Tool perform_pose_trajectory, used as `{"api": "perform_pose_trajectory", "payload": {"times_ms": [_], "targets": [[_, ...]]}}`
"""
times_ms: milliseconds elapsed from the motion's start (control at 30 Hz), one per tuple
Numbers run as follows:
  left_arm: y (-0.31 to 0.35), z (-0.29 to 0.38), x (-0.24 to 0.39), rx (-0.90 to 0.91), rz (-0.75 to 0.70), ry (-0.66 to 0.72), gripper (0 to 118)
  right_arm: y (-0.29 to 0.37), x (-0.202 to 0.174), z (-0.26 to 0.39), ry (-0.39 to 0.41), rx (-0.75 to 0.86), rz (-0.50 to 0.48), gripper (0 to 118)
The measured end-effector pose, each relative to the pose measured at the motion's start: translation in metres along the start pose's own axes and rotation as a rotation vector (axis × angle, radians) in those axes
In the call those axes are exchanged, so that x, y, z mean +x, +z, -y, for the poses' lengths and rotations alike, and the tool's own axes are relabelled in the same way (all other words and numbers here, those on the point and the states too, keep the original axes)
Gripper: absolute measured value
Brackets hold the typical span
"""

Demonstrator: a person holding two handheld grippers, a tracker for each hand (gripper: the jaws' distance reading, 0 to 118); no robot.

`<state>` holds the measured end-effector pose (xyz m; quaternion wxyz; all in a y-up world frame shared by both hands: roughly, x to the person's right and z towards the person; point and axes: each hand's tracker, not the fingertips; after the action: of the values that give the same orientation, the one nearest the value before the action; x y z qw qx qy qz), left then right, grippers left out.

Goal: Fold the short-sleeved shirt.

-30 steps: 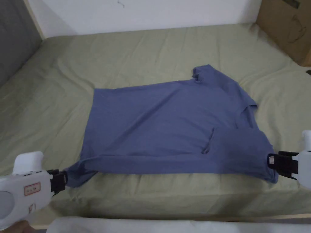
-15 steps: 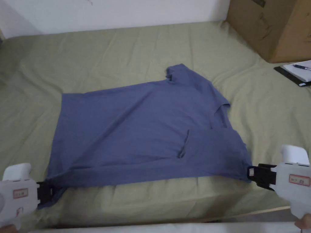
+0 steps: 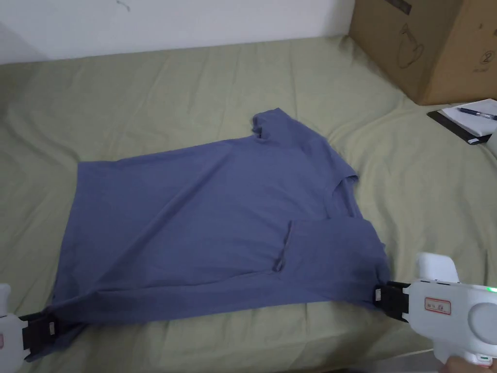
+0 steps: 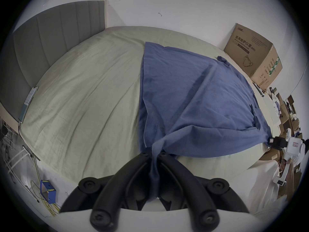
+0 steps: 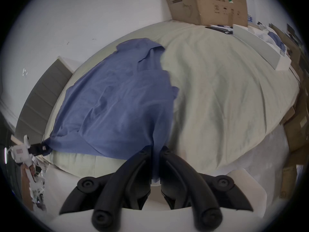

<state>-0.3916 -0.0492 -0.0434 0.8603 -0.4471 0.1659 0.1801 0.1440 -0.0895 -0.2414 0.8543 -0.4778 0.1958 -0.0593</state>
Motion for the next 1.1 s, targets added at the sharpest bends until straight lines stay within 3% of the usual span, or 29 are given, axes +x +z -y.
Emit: {"api": "perform_pose_trajectory", "payload": {"times_ms": [100, 167, 533, 767, 800, 833, 900, 933, 967, 1000, 1033, 1100], "targets": [[0.003, -0.003, 0.000, 0.002, -0.006, -0.009, 3, 0.009, -0.012, -0.003, 0.098, 0.026, 0.022, 7], [0.005, -0.006, -0.003, 0.009, -0.001, 0.007, 3, 0.016, -0.013, -0.012, 0.105, 0.029, 0.015, 7], [-0.003, -0.072, 0.007, 0.088, -0.024, -0.016, 3, 0.025, -0.031, -0.115, 0.072, 0.166, -0.045, 6], [-0.073, -0.139, 0.011, -0.004, -0.071, -0.057, 3, -0.056, -0.037, -0.171, 0.025, 0.079, 0.030, 6], [-0.085, -0.141, 0.013, -0.021, -0.080, -0.066, 7, -0.071, -0.038, -0.171, 0.016, 0.059, 0.062, 6], [-0.094, -0.143, 0.012, -0.045, -0.090, -0.094, 23, -0.083, -0.037, -0.171, 0.023, 0.035, 0.075, 7], [-0.104, -0.144, 0.006, -0.029, -0.110, -0.053, 76, -0.101, -0.033, -0.169, 0.009, 0.029, 0.104, 9], [-0.108, -0.143, 0.002, -0.048, -0.095, -0.022, 109, -0.106, -0.030, -0.168, 0.009, 0.028, 0.102, 29], [-0.108, -0.142, -0.001, -0.063, -0.098, -0.004, 117, -0.106, -0.030, -0.167, -0.003, 0.018, 0.119, 58], [-0.101, -0.138, -0.005, -0.048, -0.088, 0.003, 117, -0.104, -0.028, -0.165, -0.010, 0.013, 0.132, 92], [-0.093, -0.135, -0.008, -0.018, -0.065, 0.012, 117, -0.102, -0.023, -0.164, -0.017, 0.009, 0.129, 112], [-0.075, -0.125, -0.014, -0.002, -0.049, 0.016, 116, -0.081, -0.017, -0.159, -0.059, 0.079, 0.073, 109]]}}
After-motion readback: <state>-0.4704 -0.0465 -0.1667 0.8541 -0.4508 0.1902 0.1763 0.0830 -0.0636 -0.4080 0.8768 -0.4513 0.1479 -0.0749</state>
